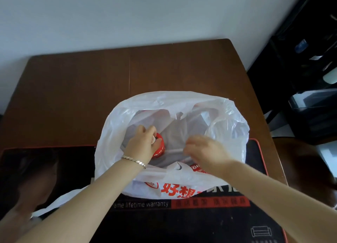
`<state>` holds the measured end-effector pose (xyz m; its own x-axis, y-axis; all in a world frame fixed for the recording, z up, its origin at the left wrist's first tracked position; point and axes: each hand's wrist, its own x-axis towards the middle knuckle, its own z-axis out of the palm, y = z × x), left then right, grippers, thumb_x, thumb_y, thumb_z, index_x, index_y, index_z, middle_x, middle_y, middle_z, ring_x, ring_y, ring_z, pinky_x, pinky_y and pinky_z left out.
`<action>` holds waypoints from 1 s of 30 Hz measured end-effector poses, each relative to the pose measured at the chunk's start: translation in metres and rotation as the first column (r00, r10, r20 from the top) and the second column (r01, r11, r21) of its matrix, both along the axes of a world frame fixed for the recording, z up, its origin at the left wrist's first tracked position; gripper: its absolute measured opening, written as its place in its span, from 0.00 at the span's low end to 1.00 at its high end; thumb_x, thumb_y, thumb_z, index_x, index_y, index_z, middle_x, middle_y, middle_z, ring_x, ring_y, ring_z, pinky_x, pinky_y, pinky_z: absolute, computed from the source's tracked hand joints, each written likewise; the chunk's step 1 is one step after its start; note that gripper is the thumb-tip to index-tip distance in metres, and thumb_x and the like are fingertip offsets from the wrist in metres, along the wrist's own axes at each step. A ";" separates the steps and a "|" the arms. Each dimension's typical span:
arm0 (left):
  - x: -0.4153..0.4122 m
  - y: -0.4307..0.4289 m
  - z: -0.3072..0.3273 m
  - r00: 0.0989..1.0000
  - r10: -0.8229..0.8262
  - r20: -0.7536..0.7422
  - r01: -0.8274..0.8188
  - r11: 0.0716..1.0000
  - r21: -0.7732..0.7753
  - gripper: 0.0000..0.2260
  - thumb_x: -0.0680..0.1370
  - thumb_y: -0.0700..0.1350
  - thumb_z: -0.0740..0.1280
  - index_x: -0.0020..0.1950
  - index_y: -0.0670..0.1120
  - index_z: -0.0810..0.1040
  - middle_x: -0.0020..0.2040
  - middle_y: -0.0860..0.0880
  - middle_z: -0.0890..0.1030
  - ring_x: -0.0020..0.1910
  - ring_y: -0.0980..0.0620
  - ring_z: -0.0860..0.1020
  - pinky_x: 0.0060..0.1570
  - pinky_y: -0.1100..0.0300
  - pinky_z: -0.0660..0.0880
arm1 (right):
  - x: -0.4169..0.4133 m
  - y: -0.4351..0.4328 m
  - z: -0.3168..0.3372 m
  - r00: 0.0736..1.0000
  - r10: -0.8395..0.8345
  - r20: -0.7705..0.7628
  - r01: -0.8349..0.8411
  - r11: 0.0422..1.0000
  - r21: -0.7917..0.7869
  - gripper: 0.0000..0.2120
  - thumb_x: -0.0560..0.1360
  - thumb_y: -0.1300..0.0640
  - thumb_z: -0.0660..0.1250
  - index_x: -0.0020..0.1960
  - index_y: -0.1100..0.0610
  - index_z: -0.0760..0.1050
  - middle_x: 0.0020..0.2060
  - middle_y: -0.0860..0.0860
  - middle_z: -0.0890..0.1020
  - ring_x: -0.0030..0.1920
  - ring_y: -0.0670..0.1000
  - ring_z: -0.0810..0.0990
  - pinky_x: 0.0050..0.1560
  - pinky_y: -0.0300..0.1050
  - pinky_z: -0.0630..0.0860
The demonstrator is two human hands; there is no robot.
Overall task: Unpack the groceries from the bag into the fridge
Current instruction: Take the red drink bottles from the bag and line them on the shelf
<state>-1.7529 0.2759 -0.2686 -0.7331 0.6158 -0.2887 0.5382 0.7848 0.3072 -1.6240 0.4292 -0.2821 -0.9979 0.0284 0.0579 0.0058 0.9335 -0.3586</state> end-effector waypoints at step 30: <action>0.008 -0.012 -0.010 0.998 -0.019 -0.061 0.022 0.999 0.040 0.11 0.79 0.51 0.60 0.58 0.47 0.68 0.56 0.44 0.69 0.48 0.45 0.77 0.46 0.60 0.77 | 0.076 0.038 -0.004 0.712 -0.233 0.662 0.239 0.967 0.083 0.19 0.73 0.45 0.68 0.62 0.48 0.74 0.59 0.43 0.78 0.60 0.46 0.76 0.65 0.41 0.70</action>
